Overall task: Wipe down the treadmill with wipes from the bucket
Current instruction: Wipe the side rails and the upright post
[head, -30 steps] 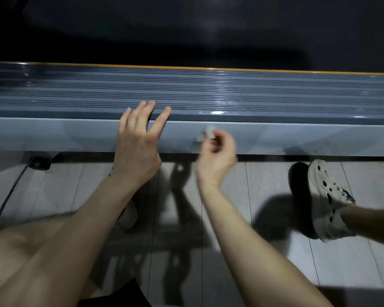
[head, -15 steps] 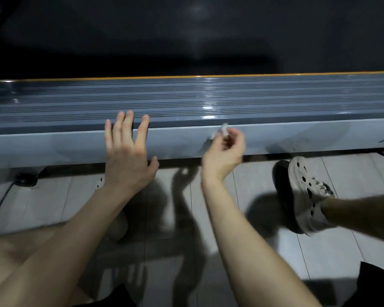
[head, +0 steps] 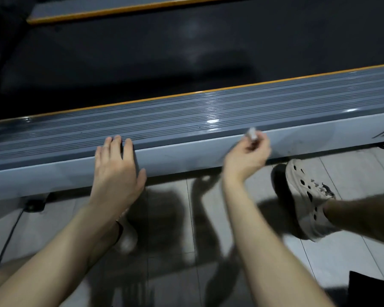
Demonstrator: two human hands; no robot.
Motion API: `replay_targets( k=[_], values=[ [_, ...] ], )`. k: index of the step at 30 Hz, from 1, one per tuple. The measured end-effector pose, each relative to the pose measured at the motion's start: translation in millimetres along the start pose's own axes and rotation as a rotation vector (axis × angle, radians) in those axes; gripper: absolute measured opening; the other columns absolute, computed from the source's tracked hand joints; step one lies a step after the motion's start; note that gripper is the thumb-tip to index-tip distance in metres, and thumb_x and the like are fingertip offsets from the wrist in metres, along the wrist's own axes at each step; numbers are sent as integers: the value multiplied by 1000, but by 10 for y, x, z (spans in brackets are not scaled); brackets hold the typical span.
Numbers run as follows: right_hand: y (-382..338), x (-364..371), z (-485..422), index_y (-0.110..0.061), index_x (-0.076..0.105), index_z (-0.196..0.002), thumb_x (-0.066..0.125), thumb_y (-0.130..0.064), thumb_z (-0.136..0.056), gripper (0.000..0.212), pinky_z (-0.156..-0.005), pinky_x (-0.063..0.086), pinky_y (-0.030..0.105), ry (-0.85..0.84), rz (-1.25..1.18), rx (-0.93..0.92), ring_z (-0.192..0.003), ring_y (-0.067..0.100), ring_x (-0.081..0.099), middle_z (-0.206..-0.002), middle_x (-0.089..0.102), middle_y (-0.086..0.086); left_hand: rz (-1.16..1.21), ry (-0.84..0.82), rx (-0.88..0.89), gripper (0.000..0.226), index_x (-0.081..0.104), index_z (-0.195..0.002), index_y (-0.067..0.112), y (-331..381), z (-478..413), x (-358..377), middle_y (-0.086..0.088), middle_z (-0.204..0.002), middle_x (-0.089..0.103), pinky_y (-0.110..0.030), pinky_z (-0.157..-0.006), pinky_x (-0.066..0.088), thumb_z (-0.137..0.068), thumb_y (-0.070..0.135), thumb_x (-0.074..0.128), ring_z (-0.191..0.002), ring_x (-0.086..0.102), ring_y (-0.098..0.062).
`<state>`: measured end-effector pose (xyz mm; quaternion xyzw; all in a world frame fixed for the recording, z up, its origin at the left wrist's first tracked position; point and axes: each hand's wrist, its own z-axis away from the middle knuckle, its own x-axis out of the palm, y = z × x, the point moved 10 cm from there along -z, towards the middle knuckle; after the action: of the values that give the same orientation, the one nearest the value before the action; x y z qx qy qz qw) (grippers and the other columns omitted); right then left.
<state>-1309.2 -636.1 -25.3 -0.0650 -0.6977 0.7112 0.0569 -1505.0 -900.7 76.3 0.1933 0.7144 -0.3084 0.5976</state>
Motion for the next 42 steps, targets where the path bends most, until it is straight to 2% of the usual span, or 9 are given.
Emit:
replay_targets(
  k=[5, 12, 16, 19, 24, 32, 35, 39, 42],
  values=[
    [-219, 674, 1494, -11, 76, -105, 67, 8, -90, 26, -81, 50, 21, -623, 10, -163, -89, 1, 54, -103, 66, 6, 45, -10, 112, 54, 56, -134, 6, 262, -275, -197, -16, -131, 56, -55, -105, 46, -90, 33, 71, -119, 57, -41],
    [509, -167, -282, -23, 70, -103, 65, -9, -92, 19, -91, 56, 38, -211, 173, -15, -95, 23, 68, -103, 70, 5, 267, -45, 270, 75, 41, -162, 25, 1226, -609, -261, -5, -131, 46, -42, -107, 37, -90, 17, 60, -121, 45, -31],
    [621, -398, -753, -24, 70, -104, 72, -18, -95, 11, -89, 52, 21, -20, 182, 113, -99, 22, 69, -108, 71, 5, 315, -54, 281, 44, 60, -129, 26, 1301, -626, -298, -2, -119, 46, -40, -98, 39, -87, 13, 60, -113, 46, -28],
    [426, -206, -372, -20, 70, -108, 66, -8, -95, 18, -83, 48, 17, -151, 162, 13, -94, 19, 65, -108, 66, 6, 318, -14, 211, 23, 58, -109, 22, 988, -650, -326, -1, -112, 50, -46, -94, 45, -89, 13, 60, -107, 51, -29],
    [174, 310, 606, -20, 78, -108, 72, -4, -96, 21, -79, 55, 19, -697, 101, -214, -90, 7, 67, -102, 69, -5, 321, -66, 223, 53, 52, -150, 31, 980, -714, -246, 0, -135, 51, -47, -107, 44, -98, 19, 56, -125, 49, -28],
    [592, -544, -933, -19, 72, -106, 71, -17, -94, 12, -83, 52, 17, 12, 208, 111, -93, 20, 69, -106, 72, 7, 362, -93, 287, 50, 55, -140, 34, 1118, -720, -217, 5, -133, 47, -44, -108, 42, -96, 12, 56, -125, 47, -25],
    [377, -200, -358, -14, 70, -102, 70, -10, -95, 8, -85, 54, 36, -139, 176, 13, -88, 23, 65, -99, 68, 10, 254, -113, 314, 63, 47, -156, 39, 1196, -734, -170, 1, -137, 44, -42, -110, 37, -99, 13, 53, -128, 42, -26],
    [262, 386, 873, -16, 77, -103, 74, -8, -96, 11, -70, 55, 26, -735, 54, -29, -79, 12, 65, -94, 68, 1, 392, -87, 295, 38, 59, -119, 30, 1056, -757, -245, 6, -119, 51, -41, -97, 42, -90, 6, 55, -113, 51, -25],
    [497, 126, 379, -18, 77, -105, 71, -6, -93, 18, -79, 57, 30, -496, 124, 41, -86, 18, 68, -97, 72, 2, 406, -77, 314, 16, 60, -109, 29, 959, -730, -290, 8, -113, 54, -39, -89, 44, -96, 21, 62, -105, 54, -20]
  ],
)
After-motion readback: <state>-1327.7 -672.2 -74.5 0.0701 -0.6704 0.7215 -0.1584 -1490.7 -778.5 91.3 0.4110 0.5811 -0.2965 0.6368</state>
